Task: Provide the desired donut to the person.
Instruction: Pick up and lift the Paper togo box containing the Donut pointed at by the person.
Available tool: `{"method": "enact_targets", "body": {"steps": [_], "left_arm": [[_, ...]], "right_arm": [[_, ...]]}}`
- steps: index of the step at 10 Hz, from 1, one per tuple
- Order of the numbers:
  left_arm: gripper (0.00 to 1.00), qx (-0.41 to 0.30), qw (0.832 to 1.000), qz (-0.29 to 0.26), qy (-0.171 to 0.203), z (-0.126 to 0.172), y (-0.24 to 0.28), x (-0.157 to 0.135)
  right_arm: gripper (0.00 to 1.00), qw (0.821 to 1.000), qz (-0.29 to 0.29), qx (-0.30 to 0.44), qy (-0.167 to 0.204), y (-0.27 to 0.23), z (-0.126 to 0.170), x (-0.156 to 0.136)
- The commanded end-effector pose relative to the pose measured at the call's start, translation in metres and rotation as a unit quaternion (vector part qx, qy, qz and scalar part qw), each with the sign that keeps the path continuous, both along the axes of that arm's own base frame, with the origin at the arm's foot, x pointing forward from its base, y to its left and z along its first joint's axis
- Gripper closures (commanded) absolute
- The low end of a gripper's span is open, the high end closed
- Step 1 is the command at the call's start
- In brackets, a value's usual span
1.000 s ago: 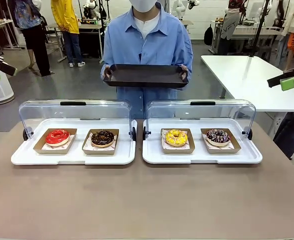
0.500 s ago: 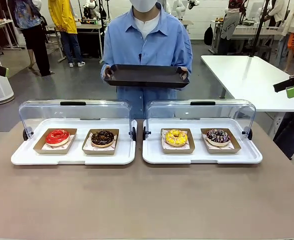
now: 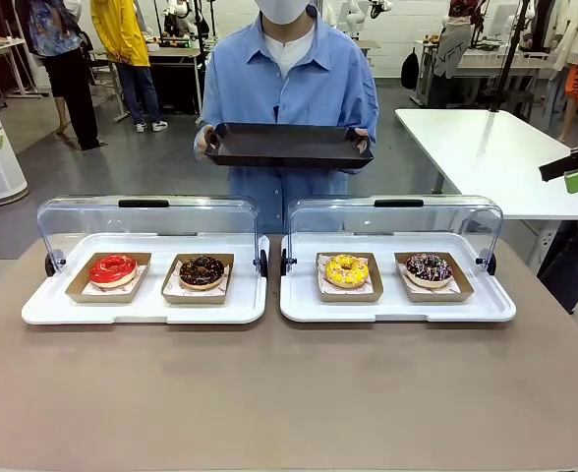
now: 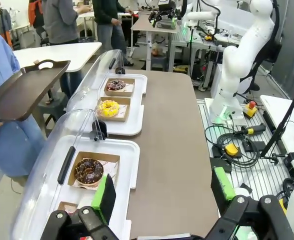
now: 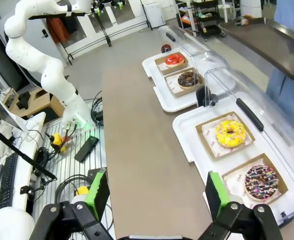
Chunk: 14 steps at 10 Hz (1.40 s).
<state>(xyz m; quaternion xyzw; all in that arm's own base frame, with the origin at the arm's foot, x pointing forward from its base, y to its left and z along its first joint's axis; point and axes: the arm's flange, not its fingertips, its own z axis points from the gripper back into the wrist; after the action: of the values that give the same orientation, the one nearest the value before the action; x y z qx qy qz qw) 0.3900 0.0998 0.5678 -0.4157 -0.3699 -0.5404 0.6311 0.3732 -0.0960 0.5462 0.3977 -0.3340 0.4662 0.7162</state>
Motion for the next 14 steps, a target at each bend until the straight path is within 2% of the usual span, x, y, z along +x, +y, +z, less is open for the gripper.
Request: {"method": "enact_targets", "body": {"steps": [1, 14], "left_arm": [[0.0, -0.003, 1.0, -0.003, 0.002, -0.0009, -0.0009, -0.0001], [0.0, -0.003, 1.0, -0.003, 0.002, -0.0009, -0.0009, -0.0001]], "right_arm": [[0.0, 1.0, -0.001, 0.002, 0.0, -0.0018, -0.0005, -0.0004], [0.0, 1.0, -0.001, 0.002, 0.0, -0.0018, -0.0005, -0.0004]]}}
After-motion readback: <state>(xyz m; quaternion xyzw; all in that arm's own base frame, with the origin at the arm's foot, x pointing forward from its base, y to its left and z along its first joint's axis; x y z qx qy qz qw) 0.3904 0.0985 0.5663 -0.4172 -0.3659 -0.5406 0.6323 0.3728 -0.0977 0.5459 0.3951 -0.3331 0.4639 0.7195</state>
